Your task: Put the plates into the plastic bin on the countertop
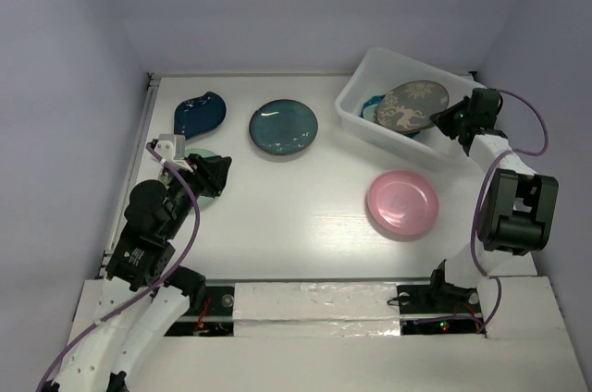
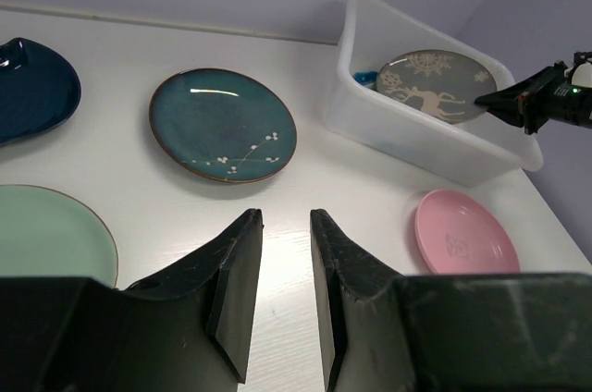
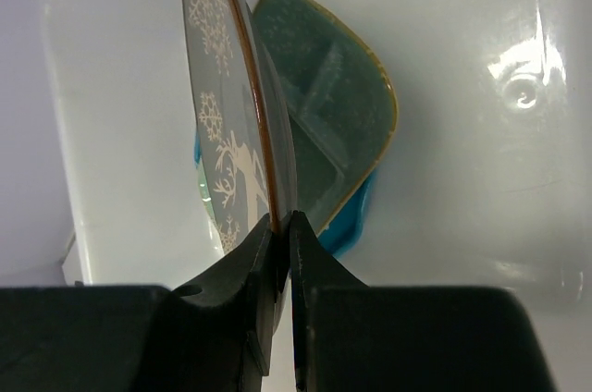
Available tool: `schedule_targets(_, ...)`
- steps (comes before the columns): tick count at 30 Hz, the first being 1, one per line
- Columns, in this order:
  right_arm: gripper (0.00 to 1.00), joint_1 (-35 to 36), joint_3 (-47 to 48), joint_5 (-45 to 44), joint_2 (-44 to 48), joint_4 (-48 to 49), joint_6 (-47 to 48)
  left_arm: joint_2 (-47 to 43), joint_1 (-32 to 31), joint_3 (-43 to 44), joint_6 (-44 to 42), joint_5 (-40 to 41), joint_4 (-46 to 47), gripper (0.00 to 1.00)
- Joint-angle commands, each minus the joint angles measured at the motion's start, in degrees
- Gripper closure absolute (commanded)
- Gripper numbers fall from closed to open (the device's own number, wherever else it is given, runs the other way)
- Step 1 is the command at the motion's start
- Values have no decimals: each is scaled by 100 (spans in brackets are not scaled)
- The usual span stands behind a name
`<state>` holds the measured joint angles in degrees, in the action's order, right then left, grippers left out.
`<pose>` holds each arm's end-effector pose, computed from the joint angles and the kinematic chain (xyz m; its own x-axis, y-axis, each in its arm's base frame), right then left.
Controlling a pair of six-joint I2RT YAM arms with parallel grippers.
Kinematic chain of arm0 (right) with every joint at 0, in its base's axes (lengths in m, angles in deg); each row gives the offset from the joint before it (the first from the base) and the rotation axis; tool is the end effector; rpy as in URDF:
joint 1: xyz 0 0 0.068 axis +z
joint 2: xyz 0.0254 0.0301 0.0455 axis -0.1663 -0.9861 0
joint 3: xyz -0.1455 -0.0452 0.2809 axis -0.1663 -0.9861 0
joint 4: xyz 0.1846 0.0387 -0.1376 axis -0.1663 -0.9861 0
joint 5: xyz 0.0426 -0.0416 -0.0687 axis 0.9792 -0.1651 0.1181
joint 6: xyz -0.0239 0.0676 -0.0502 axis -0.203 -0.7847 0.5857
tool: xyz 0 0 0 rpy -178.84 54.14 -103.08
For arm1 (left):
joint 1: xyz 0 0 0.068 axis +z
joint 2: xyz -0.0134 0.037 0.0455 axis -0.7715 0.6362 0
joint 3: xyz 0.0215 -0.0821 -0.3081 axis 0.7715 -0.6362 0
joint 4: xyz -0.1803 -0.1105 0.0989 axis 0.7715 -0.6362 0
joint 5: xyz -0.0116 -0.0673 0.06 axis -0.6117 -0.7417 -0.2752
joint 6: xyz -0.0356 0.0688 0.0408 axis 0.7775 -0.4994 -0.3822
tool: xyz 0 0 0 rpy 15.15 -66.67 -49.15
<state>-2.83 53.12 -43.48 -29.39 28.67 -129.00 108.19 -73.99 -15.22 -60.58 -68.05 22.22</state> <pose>0.3787 -0.0689 0.2926 -0.3004 0.7972 -0.5237 0.4047 0.6037 0.6868 0.0786 -0.0363 0.3820 -0.0617 -0.3196 -0.9455 0.4244 0.8490 -0.3147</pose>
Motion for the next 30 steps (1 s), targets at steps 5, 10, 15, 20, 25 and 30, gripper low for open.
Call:
schedule_targets(5, 97, -16, -75, 194, 75, 998, -180, 51, 30, 113, 11, -81, 216, 76)
schedule_targets(10, 67, -16, -251, -34, 110, 876, -57, 51, 30, 105, 11, -107, 216, 76)
schedule_targets(15, 37, -16, -470, -395, 407, 743, 58, 60, 30, 105, 11, -151, 216, 76)
schedule_targets(20, 22, -16, -576, -878, 847, 455, 268, 103, 30, 113, 11, -195, 216, 76)
schedule_targets(25, 9, -16, -655, -1353, 1374, 260, 497, 121, 30, 96, 28, -187, 224, 76)
schedule_targets(30, 0, -16, -638, -1354, 1621, 102, 690, 218, 30, 105, 46, -178, 242, 76)
